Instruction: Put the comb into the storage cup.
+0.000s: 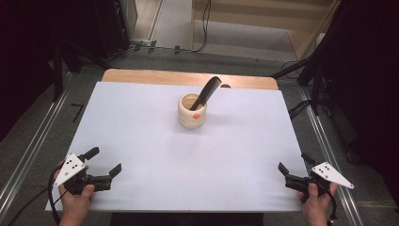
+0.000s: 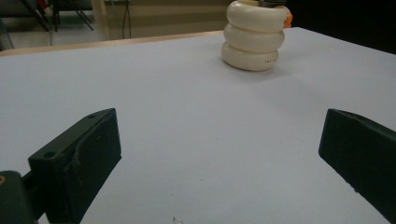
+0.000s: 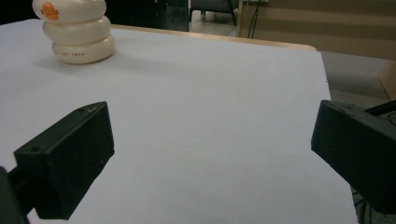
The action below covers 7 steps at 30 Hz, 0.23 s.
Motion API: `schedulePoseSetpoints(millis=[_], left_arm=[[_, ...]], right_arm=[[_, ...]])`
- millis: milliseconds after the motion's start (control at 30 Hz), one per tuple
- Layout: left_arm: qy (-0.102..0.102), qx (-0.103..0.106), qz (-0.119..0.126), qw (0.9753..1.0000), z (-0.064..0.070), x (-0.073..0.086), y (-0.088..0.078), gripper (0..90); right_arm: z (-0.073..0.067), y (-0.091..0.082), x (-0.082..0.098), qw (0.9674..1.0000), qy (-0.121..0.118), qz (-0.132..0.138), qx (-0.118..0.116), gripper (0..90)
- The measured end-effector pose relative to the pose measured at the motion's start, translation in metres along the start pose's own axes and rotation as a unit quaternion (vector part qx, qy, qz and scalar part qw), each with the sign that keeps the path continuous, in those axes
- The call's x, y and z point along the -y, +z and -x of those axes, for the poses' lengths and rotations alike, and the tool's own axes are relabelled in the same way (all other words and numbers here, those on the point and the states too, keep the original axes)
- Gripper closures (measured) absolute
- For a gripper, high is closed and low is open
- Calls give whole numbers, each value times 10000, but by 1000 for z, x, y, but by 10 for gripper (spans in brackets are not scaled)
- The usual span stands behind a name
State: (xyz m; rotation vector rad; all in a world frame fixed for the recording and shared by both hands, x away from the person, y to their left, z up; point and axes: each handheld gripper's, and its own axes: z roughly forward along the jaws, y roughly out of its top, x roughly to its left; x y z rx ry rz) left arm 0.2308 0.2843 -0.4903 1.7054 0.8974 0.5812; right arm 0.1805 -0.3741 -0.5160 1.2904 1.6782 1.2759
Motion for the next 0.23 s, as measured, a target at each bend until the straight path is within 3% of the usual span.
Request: schedulePoseSetpoints(millis=[233], left_arm=[[-42,-5,9,10000,-1,0,1,0]], right_arm=[[1,-3,0,10000,12,38,36,0]])
